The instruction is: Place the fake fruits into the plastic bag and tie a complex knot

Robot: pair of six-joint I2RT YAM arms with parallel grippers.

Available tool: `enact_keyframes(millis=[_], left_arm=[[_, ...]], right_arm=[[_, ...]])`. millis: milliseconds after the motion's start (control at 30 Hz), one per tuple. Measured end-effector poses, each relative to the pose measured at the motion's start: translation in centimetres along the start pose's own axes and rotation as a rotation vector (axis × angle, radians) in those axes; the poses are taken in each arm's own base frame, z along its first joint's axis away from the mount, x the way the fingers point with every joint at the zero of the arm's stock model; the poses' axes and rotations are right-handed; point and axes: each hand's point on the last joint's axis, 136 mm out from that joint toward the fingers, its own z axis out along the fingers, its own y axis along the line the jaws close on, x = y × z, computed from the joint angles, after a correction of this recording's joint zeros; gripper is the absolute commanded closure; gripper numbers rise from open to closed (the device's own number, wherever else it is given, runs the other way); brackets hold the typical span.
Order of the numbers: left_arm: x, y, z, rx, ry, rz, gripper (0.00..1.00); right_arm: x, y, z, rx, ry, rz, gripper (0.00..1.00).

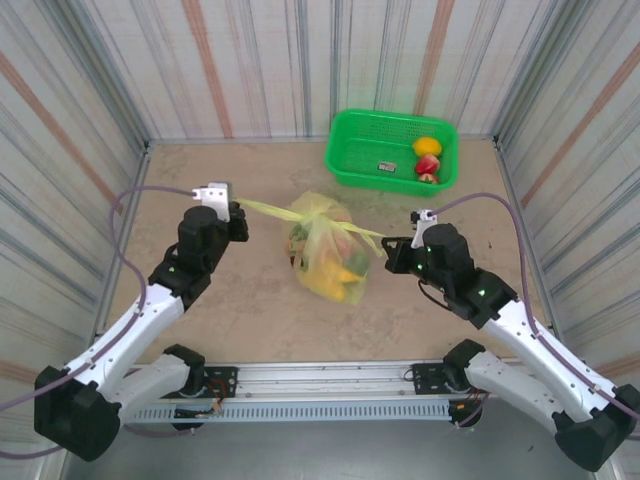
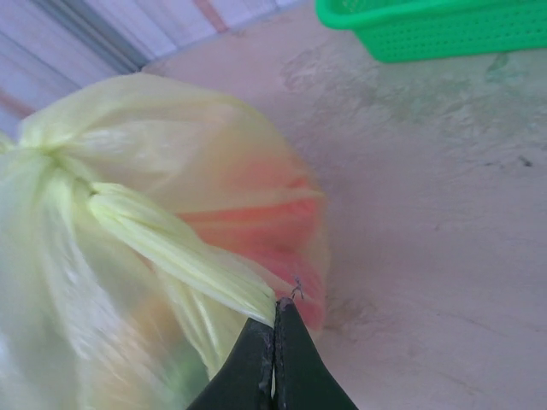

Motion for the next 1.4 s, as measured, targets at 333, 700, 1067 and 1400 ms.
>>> enact_keyframes(millis=[333,700,1067,1400], left_arm=[[1.6,0.5,0.4,-0.001,0.037,-0.010,1.00],[5.4,0.0,2.7,0.018,0.168,0.009,0.88],[2.8,0.2,-0.8,0.032,0.145,0.030,0.01],[-2.4,3.9,-3.7,-0.165,-0.048,0.129,0.01]], right_arm=[[0.8,-1.2,0.9,0.020,0.041,0.003,1.00],[2.5,-3.1,3.4,0.090,0.135,-0.021,0.73],[-1.0,-0.6,0.7,0.040,0.085,-0.119,0.01],[-8.3,-4.1,-4.1,0.315,-0.265,-0.160,0.01]])
